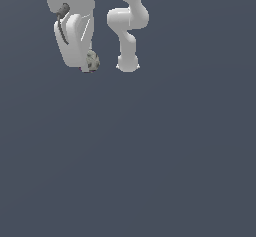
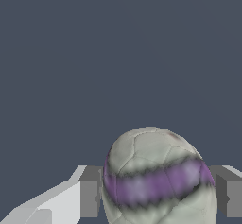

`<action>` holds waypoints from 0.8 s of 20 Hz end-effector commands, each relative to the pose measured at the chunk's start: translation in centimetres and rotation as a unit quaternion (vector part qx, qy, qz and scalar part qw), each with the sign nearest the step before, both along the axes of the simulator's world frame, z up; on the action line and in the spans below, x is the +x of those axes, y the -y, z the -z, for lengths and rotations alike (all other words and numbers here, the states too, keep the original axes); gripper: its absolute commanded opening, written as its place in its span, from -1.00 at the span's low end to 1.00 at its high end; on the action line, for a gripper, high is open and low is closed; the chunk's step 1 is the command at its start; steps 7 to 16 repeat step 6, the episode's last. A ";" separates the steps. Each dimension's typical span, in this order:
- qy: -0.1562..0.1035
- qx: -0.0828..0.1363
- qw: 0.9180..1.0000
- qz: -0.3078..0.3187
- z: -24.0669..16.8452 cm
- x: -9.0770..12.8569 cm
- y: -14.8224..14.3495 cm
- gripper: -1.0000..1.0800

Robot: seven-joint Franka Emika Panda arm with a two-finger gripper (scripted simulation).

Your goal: Pick up the object and move it to a goal position.

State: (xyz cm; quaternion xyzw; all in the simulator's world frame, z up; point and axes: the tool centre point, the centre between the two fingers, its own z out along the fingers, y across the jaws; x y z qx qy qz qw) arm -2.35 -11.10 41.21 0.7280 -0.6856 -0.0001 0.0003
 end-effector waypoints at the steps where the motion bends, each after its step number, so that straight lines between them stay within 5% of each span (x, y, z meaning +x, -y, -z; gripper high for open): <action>1: 0.000 0.000 1.000 0.000 -0.5 0.1 0.2 -1.00; 16: 0.000 0.000 1.000 0.000 -0.6 0.2 0.2 -1.00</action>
